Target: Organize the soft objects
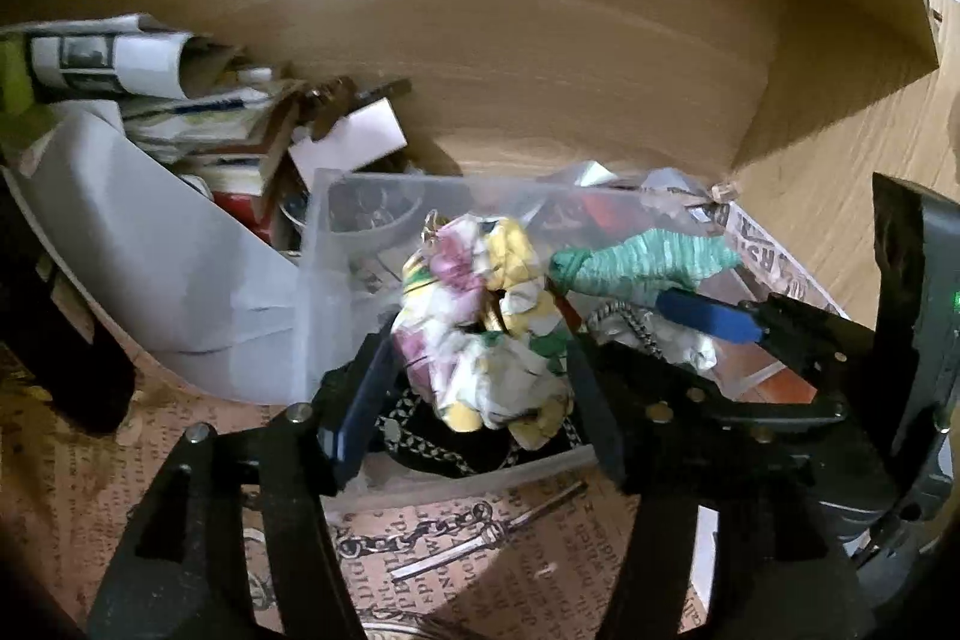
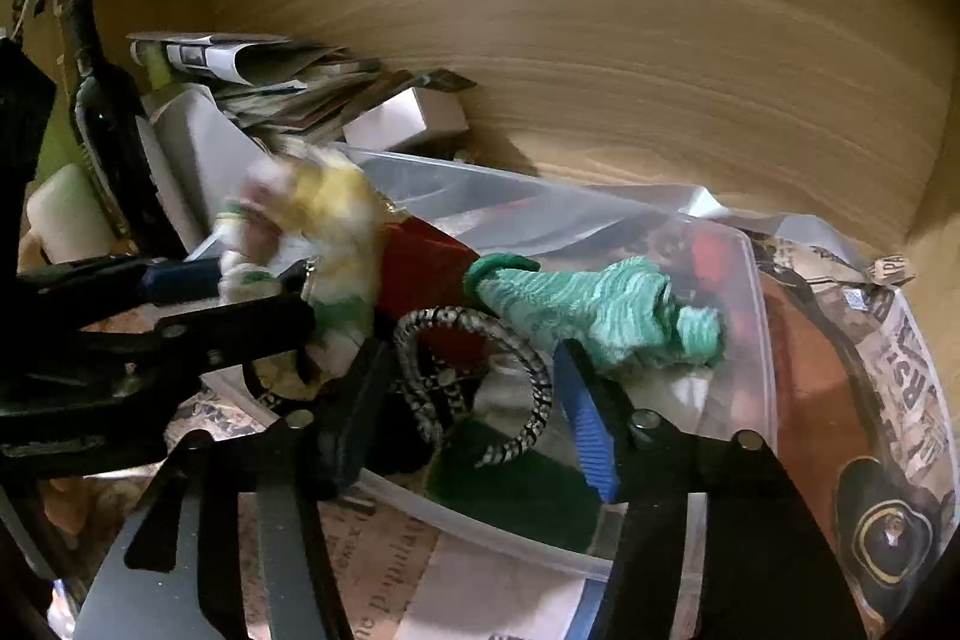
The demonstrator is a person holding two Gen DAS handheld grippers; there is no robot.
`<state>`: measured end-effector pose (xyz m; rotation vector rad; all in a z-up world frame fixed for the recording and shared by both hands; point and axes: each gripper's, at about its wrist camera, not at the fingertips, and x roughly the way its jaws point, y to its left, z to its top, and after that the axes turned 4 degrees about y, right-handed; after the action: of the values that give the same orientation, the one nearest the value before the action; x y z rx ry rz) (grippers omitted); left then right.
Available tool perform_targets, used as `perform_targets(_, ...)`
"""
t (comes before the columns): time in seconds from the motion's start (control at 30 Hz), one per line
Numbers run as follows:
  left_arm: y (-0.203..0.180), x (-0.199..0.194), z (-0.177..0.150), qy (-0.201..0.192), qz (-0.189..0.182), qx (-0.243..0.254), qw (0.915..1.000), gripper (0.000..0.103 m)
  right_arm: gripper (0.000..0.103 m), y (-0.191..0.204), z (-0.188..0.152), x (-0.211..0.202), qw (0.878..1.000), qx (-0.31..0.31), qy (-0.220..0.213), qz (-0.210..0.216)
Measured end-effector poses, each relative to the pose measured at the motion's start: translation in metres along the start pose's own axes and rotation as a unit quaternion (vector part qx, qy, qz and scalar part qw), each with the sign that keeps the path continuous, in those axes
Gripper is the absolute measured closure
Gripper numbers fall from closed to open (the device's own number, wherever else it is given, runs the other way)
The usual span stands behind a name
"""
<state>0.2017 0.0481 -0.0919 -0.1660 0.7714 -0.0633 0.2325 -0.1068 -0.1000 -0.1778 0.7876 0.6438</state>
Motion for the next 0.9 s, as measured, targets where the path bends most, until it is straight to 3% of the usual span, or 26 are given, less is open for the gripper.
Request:
perform_targets(0.23,0.000,-0.030,-0.001,-0.038,0.010,0.001,0.9992,0.042,0.047,0.002,0.001,-0.024,1.000,-0.005,-0.029,-0.004)
perform_targets(0.63,-0.023,-0.114,-0.009,-0.151,0.037,0.035,0.9872,0.035,0.037,0.001,0.004,-0.119,0.989,0.010,-0.146,0.003)
perform_targets(0.9,-0.036,-0.159,-0.021,-0.205,0.036,0.044,0.9770,0.016,0.033,0.006,-0.004,-0.165,0.979,0.012,-0.203,-0.004)
